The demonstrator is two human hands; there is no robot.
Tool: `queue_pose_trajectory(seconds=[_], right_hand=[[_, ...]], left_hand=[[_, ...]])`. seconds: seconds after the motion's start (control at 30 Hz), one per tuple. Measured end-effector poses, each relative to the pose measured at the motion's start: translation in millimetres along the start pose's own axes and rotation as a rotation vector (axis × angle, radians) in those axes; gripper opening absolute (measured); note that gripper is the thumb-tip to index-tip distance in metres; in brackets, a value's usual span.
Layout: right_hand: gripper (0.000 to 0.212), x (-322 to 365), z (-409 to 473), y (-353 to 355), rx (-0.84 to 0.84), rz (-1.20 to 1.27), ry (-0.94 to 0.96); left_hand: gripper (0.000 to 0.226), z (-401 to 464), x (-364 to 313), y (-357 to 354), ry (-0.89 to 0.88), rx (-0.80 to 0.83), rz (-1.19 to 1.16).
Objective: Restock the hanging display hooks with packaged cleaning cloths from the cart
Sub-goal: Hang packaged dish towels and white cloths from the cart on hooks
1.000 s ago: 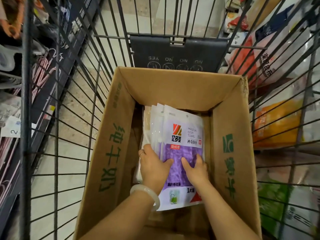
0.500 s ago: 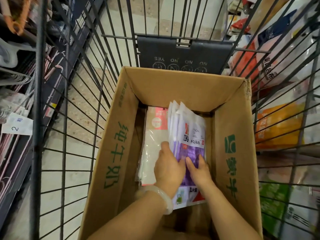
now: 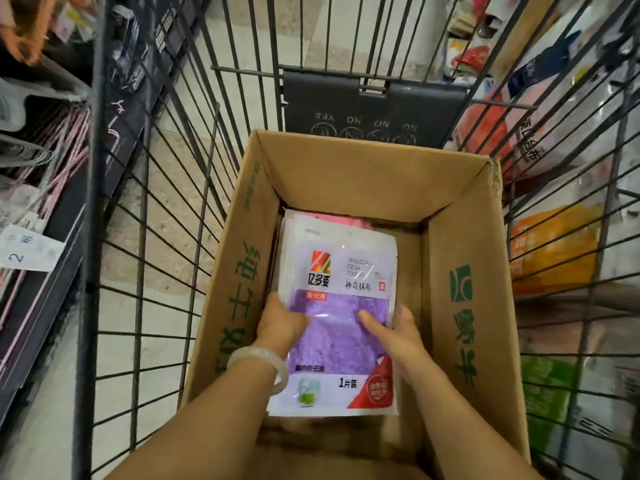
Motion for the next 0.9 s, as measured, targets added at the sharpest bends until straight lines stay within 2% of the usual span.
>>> queue_pose_trajectory(seconds=[0.07, 0.2, 0.23, 0.37, 0.5, 0.63, 0.77, 0.9], right_hand=[[0.092, -2, -2, -1, 0.019, 0.031, -0.017], [0.056, 0, -11, 3, 0.028, 0.115, 0.034], [0.054, 3, -16, 4, 0.034, 0.146, 0.051], [0.078, 26, -49, 12, 0.034, 0.287, 0.119], [0.067, 70, -99, 25, 0.080, 0.394, 0.278], [0.075, 108, -173, 45, -0.066, 0.454, 0.474], [0.052, 132, -264, 42, -0.196, 0.341, 0.676], [0.058, 136, -347, 43, -0.402, 0.261, 0.815]], left_hand=[[0.041, -3, -1, 1, -0.016, -0.027, 0.035], [0.050, -26, -16, -5, -0.171, 0.140, -0.051], [0.049, -36, -22, -4, -0.216, 0.185, -0.066], [0.054, -76, -44, 16, -0.331, 0.370, -0.139], [0.051, -116, -65, 57, -0.469, 0.434, -0.143], [0.048, -159, -75, 95, -0.577, 0.509, -0.182], [0.073, -211, -70, 125, -0.663, 0.559, -0.144], [0.077, -266, -63, 142, -0.797, 0.611, -0.106]])
Point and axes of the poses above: each hand's wrist, its own z-axis towards the middle knuckle, its own y-axis out of the back of the hand, x = y × z, the point moved 5 cm from there along z, towards the middle knuckle, and after that the axes turned 6 degrees about y, right-handed, at the moved point
